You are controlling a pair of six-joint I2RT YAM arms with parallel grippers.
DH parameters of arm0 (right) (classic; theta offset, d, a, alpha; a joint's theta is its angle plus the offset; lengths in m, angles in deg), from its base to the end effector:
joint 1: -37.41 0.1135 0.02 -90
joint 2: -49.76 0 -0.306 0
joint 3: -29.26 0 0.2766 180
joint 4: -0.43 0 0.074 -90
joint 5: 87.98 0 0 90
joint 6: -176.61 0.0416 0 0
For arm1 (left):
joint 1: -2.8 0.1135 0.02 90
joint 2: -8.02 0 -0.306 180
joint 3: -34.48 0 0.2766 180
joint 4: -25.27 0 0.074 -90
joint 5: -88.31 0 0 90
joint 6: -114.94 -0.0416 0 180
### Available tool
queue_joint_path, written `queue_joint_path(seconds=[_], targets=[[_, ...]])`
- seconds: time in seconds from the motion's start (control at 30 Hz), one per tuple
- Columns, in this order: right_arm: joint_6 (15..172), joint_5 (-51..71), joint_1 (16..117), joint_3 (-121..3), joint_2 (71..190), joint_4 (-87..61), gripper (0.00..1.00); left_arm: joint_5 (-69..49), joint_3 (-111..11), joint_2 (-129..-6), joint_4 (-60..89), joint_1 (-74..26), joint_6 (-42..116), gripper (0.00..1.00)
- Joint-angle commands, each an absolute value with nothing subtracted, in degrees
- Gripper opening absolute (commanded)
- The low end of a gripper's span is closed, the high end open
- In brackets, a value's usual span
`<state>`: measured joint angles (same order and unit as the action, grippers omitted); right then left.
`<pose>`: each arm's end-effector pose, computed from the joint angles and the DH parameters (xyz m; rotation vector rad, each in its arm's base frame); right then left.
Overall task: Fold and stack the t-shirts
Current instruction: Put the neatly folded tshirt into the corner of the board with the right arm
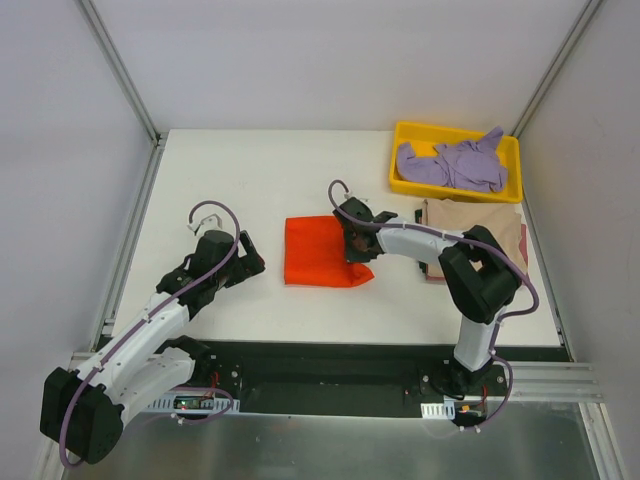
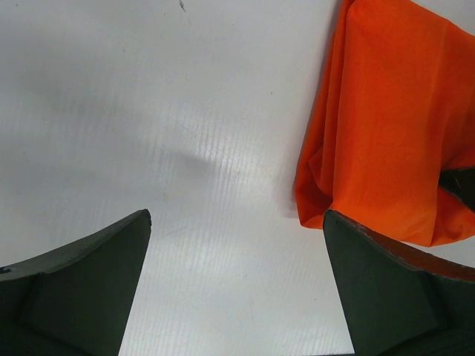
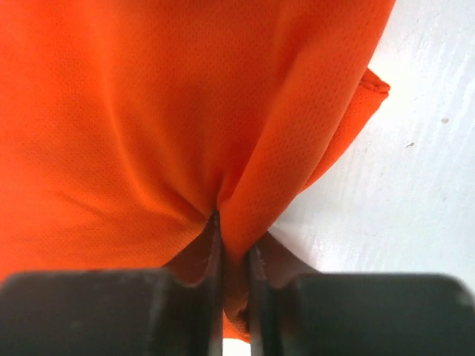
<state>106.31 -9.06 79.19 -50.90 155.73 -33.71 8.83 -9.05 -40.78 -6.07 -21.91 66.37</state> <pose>0.3116 0.2677 0.1879 -0.4300 2.5563 0.1395 0.1722 -0.0709 0.2498 -0.4264 2.1916 -0.4399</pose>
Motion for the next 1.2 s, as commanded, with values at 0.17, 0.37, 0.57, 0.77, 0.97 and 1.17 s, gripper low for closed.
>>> queue_joint_path(seconds=[0.17,0.37,0.57,0.77,0.97,1.17], targets=[[94.4,-27.8,79.4,-53.9,154.8,-47.6,0.01,7.9,-10.0,-41.5,-6.5,-22.0,66.3,0.99],[88.7,-39.4,79.3,-53.1,148.3,-49.7,0.0,8.2,-10.0,-41.3,-6.5,-22.0,66.2,0.99],[79.6,-47.0,79.1,-53.6,143.4,-49.7,0.0,8.4,-10.0,-40.7,-6.5,-22.0,65.9,0.99],[74.5,-52.0,78.7,-54.7,140.6,-50.9,0.0,8.6,-9.8,-40.0,-6.5,-22.0,65.8,0.99],[73.2,-51.9,76.2,-56.7,138.4,-52.1,0.01,8.6,-9.9,-39.8,-6.6,-22.0,65.7,0.99],[71.7,-50.8,74.3,-58.1,135.5,-52.6,0.0,9.0,-9.8,-39.4,-6.5,-22.0,65.6,0.99]])
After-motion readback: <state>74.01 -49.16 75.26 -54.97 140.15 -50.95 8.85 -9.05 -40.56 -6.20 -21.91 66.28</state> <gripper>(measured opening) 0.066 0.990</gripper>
